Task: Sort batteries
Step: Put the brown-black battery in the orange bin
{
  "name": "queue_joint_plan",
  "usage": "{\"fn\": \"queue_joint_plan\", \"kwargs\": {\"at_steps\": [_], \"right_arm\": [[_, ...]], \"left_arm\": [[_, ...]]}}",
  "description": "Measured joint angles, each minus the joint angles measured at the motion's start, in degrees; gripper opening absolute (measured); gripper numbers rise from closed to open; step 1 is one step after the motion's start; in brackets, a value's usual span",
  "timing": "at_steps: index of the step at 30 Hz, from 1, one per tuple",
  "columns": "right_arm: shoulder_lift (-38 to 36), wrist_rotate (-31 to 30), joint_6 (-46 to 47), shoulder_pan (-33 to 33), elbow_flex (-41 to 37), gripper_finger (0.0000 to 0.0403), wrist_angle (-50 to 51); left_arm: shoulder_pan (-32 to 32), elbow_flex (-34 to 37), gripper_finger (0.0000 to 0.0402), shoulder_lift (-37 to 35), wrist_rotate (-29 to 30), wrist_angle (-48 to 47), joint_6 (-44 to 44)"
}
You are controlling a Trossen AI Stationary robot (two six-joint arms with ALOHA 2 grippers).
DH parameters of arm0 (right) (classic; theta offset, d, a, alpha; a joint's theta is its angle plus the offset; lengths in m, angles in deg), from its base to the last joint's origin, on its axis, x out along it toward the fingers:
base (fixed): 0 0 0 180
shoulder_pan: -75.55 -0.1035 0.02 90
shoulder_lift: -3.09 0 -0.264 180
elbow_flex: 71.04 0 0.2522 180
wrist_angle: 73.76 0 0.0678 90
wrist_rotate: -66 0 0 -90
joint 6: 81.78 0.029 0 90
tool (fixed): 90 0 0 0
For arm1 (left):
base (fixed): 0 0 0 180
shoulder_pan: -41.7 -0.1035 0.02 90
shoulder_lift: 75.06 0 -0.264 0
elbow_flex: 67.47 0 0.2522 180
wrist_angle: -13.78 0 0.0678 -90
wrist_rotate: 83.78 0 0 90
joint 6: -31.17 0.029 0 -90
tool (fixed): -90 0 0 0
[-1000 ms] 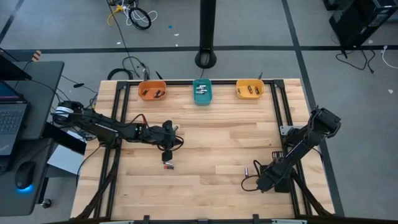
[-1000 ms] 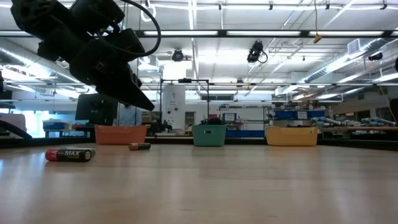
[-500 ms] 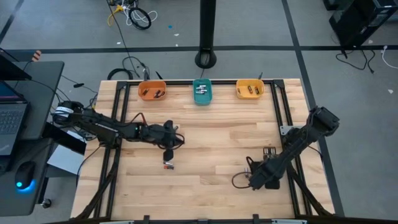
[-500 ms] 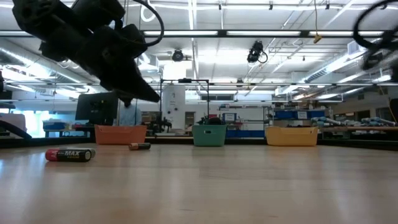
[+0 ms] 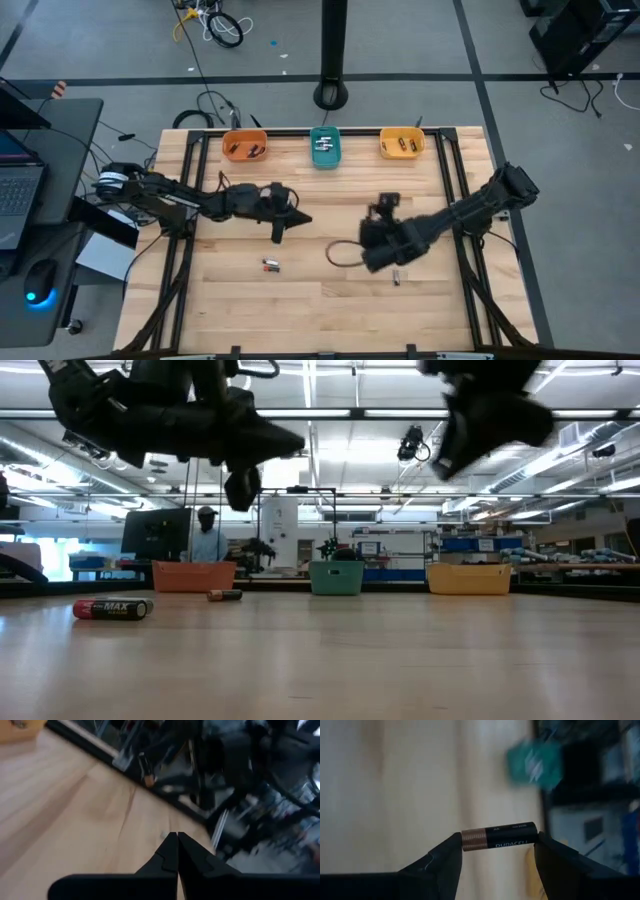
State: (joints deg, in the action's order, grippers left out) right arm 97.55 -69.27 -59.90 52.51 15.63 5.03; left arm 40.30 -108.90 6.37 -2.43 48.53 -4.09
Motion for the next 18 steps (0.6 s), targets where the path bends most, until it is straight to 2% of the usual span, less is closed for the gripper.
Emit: {"fn": "queue_joint_plan", "kwargs": {"at_steps": [4, 11, 14, 18], "right_arm": [[0.0, -5.4, -14.5, 3.4, 3.4, 0.0226, -11.7], [0.0, -5.7, -36.9, 6.1, 6.6, 0.0224, -32.4], [0.0, -5.7, -42.3, 6.5, 6.6, 0.0226, -36.6], [0.0, -5.6, -43.3, 6.8, 6.6, 0.0226, -37.5]], "left_arm": [[-1.3, -1.7, 0.0027, 0.0, -0.1, 1.9, -0.1], [-1.3, -5.3, 0.01, 0.0, -1.6, -1.6, 3.6], [-1.3, -6.0, 0.0134, 0.0, -0.1, -1.5, 3.7], [-1.3, -7.0, 0.0171, 0.0, 2.3, -1.4, 6.8]]}}
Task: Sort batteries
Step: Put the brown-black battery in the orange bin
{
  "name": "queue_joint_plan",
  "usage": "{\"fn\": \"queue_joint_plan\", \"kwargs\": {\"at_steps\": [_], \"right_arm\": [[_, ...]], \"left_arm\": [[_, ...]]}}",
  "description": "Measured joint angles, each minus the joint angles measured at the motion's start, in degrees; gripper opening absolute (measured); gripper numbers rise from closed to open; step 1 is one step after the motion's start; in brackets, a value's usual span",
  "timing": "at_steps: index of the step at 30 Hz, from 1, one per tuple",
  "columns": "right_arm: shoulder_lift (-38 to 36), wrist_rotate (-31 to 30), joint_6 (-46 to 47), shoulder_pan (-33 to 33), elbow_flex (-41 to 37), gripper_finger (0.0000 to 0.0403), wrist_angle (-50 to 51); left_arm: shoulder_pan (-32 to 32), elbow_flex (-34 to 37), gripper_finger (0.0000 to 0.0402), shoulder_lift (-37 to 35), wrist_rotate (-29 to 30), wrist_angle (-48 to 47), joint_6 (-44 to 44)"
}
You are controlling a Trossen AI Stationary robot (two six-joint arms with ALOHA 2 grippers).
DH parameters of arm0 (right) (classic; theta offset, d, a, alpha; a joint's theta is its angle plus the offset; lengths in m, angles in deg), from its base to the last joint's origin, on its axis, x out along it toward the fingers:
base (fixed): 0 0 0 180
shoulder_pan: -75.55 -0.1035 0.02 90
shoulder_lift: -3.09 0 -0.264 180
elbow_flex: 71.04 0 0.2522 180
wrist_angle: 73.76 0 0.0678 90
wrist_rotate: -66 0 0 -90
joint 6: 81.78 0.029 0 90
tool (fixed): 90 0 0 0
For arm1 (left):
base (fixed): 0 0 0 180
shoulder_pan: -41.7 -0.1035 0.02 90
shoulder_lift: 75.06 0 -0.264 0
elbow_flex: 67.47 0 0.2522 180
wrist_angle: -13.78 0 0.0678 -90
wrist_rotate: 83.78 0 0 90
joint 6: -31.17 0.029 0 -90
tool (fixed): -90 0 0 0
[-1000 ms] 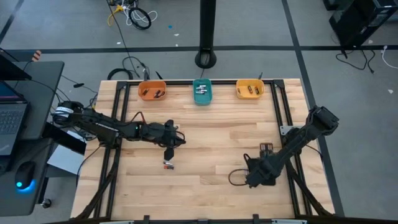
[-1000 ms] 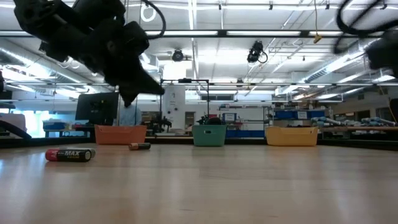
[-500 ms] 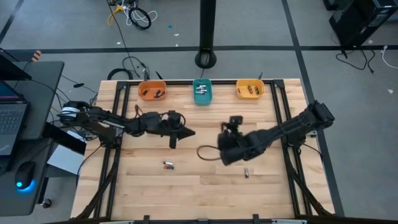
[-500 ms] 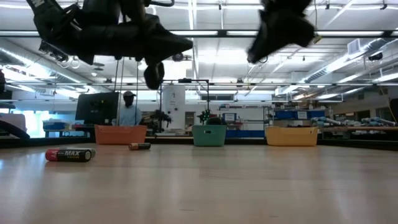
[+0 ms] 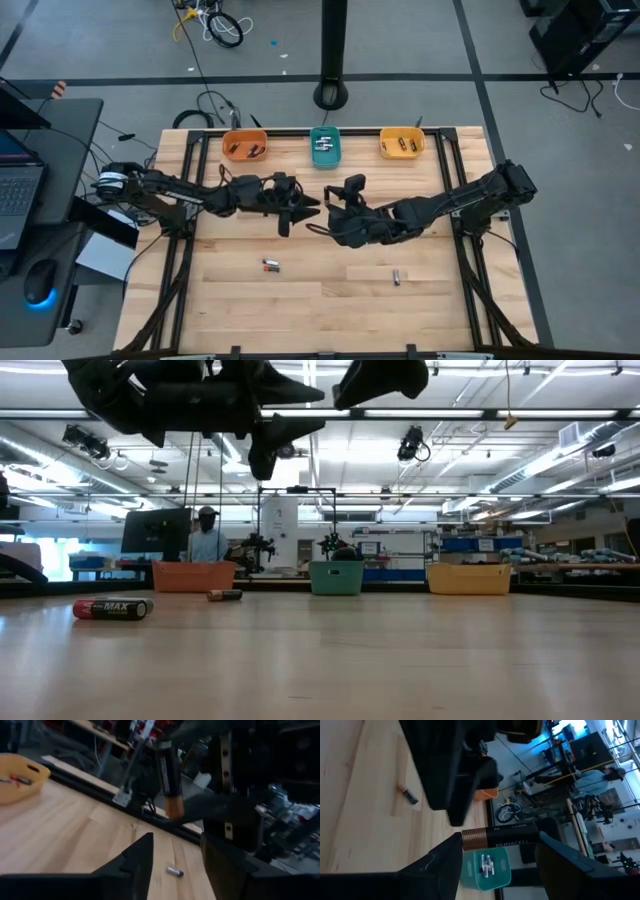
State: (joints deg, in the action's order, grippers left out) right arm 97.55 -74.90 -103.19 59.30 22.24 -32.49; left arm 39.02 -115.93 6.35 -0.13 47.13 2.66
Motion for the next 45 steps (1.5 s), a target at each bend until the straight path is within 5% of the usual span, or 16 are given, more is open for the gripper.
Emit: {"fn": "queue_joint_plan", "kwargs": {"at_steps": [25, 37, 45], "right_arm": [[0.0, 1.0, -2.7, 0.0, 0.0, 0.0225, -2.1], [0.0, 0.4, -3.4, 0.0, 0.0, 0.0224, -1.8], [0.0, 1.5, -2.6, 0.0, 0.0, 0.0189, -1.7]], "left_arm": [[-0.5, -6.8, 0.019, 4.4, 1.4, 0.2, 7.5], [-0.5, -7.2, 0.0059, 4.5, 0.7, 1.2, 9.1], [-0.4, -7.2, 0.0057, 4.5, 0.4, 1.6, 12.5]]}}
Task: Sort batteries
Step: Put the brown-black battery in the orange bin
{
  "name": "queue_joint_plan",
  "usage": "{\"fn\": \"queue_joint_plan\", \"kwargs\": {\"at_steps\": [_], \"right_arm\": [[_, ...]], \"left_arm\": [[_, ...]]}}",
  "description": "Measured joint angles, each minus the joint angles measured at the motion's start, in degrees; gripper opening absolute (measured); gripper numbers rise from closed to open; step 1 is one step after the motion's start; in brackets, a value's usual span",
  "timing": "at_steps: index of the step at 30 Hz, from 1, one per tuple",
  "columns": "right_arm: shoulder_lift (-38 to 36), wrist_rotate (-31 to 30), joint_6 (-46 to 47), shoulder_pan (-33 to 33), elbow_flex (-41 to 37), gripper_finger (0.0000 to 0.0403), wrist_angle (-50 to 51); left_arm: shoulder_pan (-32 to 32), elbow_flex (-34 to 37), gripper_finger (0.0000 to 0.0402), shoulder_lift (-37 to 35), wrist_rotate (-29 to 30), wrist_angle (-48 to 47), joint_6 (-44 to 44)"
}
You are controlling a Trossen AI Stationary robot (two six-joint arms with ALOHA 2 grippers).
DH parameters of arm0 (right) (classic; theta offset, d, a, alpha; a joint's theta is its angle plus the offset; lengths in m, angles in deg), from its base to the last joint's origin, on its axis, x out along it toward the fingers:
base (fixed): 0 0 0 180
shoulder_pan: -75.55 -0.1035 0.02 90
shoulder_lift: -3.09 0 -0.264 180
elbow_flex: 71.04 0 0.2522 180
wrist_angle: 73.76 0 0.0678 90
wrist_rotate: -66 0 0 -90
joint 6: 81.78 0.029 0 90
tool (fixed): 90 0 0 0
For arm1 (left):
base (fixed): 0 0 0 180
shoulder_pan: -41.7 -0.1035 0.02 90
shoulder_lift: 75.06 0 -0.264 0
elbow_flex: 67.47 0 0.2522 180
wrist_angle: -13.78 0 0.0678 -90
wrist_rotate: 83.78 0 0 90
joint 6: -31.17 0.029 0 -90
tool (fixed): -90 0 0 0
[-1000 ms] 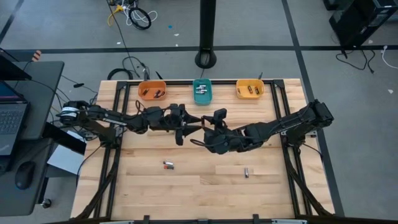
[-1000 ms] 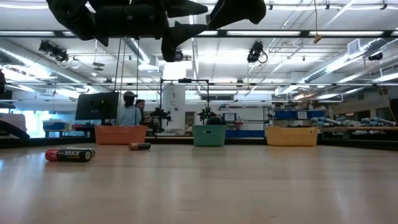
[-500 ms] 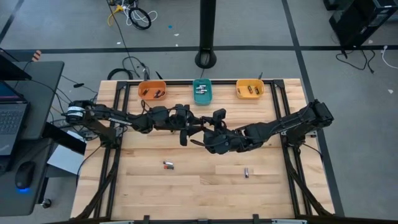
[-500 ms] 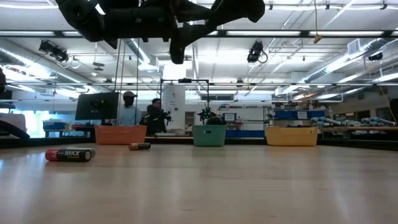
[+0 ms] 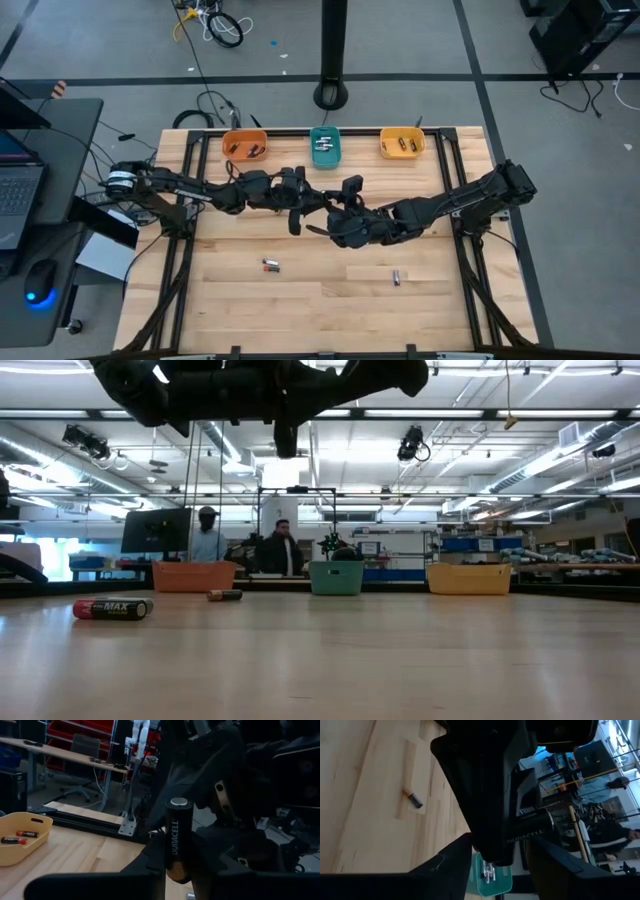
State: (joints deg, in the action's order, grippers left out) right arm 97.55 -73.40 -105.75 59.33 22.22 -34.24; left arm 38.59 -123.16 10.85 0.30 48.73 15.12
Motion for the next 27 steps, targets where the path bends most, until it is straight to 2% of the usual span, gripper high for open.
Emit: {"fn": "queue_joint_plan", "kwargs": {"at_steps": [5, 10, 14, 16, 19, 24, 27], "right_arm": [[0.0, -0.6, 0.0, 0.0, 0.0, 0.0185, 0.0], [-0.1, -7.1, 0.0, -0.5, 0.0, 0.0197, 0.7], [-0.4, -8.2, 1.7, 0.1, 0.0, 0.0195, 3.1], [-0.4, -6.2, 4.5, 0.9, 0.0, 0.0178, 6.3], [-0.4, 0.5, 10.7, 3.1, -0.2, 0.0126, 11.1], [-0.4, 7.1, 13.7, 6.9, -5.0, 0.0017, 8.8], [-0.4, 10.7, 14.5, 8.5, -8.8, 0.0017, 4.0]], "left_arm": [[0.0, 0.0, 0.0057, 0.0, 0.0, 0.0, 0.1], [-0.5, 0.0, 0.0057, -1.1, 0.1, -0.2, 1.0], [-1.8, 0.2, 0.0057, -2.7, -2.9, -3.4, 0.9], [-2.7, 0.2, 0.0057, -4.1, -3.0, -6.4, 1.3], [-4.2, 0.1, 0.0057, -6.6, -2.9, -12.1, 3.3], [-8.2, -2.9, 0.0057, -12.1, -2.0, -31.5, 7.4], [-11.6, -6.0, 0.0057, -14.1, 1.4, -46.7, 9.9]]}}
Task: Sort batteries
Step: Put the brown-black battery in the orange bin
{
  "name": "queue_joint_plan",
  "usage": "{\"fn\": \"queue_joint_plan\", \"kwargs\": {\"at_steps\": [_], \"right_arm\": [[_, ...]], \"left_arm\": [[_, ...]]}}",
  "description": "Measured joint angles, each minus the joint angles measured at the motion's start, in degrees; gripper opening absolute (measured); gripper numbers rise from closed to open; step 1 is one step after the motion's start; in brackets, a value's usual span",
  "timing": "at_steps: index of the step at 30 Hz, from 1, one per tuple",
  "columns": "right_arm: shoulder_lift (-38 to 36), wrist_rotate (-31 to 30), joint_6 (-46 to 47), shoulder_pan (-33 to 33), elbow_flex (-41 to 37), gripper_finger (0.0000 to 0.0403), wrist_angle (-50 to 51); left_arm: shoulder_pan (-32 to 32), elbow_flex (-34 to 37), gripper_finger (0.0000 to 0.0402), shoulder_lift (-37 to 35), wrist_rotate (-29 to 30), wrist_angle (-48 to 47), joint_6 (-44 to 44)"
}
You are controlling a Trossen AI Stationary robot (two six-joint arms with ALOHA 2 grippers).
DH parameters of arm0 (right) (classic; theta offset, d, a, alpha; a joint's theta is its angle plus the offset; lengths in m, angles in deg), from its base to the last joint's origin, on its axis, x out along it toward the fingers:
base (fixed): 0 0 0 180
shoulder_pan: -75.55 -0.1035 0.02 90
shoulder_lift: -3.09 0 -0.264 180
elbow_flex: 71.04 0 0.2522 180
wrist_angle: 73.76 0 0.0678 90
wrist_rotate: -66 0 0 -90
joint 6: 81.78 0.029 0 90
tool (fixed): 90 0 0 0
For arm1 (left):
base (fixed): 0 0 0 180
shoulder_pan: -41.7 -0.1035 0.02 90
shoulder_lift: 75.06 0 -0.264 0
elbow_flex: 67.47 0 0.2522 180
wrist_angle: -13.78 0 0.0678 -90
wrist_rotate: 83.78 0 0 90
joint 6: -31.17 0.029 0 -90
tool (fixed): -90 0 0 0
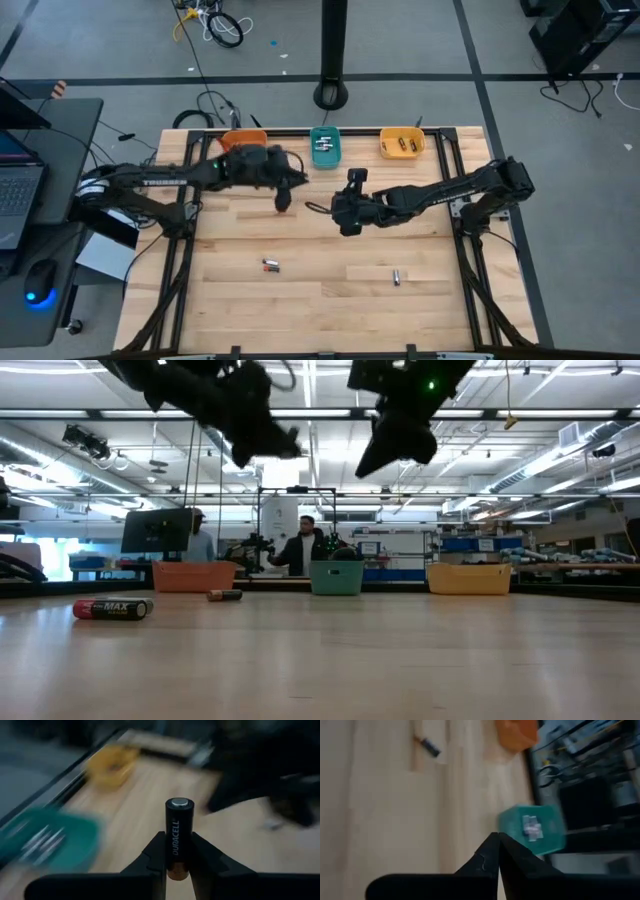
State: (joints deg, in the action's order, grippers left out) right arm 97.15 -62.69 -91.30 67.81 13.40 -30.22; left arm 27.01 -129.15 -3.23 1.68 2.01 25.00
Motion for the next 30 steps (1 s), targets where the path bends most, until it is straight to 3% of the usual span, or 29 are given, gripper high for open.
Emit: {"fn": "queue_joint_plan", "kwargs": {"at_steps": [5, 10, 20, 25, 30], "right_arm": [[0.0, 2.8, 1.5, 1.1, -6.5, 0.0008, -8.8], [0.0, 3.0, 3.5, 1.2, -11.3, 0.0012, -14.0], [0.0, 3.0, 5.0, 1.2, -15.0, 0.001, -17.4], [0.0, 3.0, 4.9, 1.2, -15.0, 0.001, -17.4], [0.0, 3.0, 4.9, 1.2, -15.0, 0.001, -17.3]], "left_arm": [[-8.8, -4.2, 0.0057, -0.3, 3.0, -20.4, 1.3], [-20.1, -4.7, 0.0057, 1.4, 3.2, -30.6, 1.3], [-38.1, -4.7, 0.0057, 14.0, 3.1, -34.6, 5.9], [-41.3, -4.7, 0.0057, 20.7, 3.1, -34.0, 6.0], [-41.6, -4.8, 0.0057, 22.7, 2.7, -31.3, 6.2]]}}
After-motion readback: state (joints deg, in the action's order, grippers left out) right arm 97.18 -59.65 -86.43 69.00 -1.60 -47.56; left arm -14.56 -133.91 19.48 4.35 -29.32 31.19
